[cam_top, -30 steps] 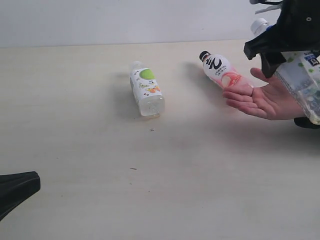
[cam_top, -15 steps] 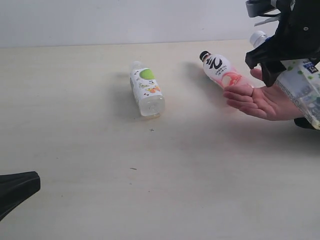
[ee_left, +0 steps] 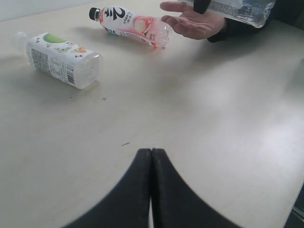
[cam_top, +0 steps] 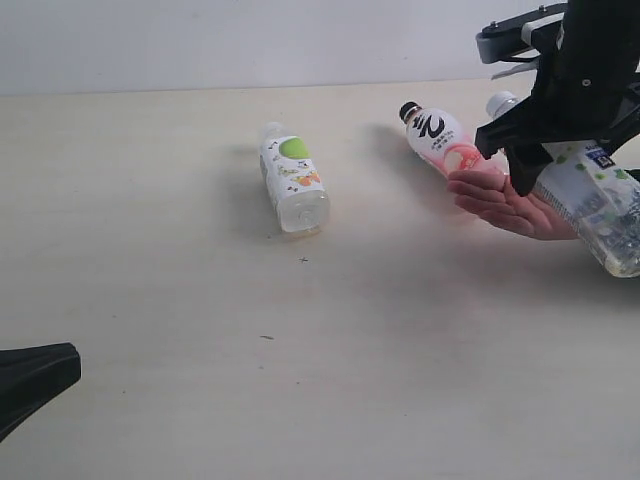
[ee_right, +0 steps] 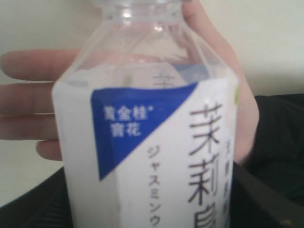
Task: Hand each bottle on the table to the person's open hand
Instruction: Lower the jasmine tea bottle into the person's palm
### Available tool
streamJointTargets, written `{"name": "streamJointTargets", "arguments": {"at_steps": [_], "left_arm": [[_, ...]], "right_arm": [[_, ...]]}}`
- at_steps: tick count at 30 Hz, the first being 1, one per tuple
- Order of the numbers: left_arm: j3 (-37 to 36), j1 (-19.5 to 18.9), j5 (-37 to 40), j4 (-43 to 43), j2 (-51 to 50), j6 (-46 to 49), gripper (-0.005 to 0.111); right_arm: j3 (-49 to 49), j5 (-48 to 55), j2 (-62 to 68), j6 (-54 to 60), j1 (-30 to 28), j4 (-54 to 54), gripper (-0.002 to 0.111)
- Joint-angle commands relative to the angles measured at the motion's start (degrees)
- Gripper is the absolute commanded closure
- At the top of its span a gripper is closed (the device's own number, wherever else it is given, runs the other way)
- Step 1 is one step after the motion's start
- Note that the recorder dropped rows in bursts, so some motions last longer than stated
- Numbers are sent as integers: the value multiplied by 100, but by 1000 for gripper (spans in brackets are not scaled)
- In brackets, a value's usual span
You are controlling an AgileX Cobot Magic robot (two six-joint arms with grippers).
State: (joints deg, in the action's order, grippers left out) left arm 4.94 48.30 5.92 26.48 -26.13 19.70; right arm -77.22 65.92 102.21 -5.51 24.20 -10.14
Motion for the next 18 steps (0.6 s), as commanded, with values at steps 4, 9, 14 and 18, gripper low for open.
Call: {"name": "streamJointTargets", "arguments": {"at_steps": [4, 9, 14, 18], "left_arm": [[-10, 27, -29, -45, 22, 12, 107], [-10, 27, -29, -45, 22, 12, 107], [-10, 27, -29, -45, 22, 12, 107], [-10, 27, -29, -45, 22, 12, 107]], "right_arm": [[-41, -282, 175, -12, -19, 17, 108], [-41, -738, 296, -38, -19, 17, 108], [-41, -1191, 319, -343, -19, -189, 108], [-41, -1273, 385, -805, -19, -484, 108]]}}
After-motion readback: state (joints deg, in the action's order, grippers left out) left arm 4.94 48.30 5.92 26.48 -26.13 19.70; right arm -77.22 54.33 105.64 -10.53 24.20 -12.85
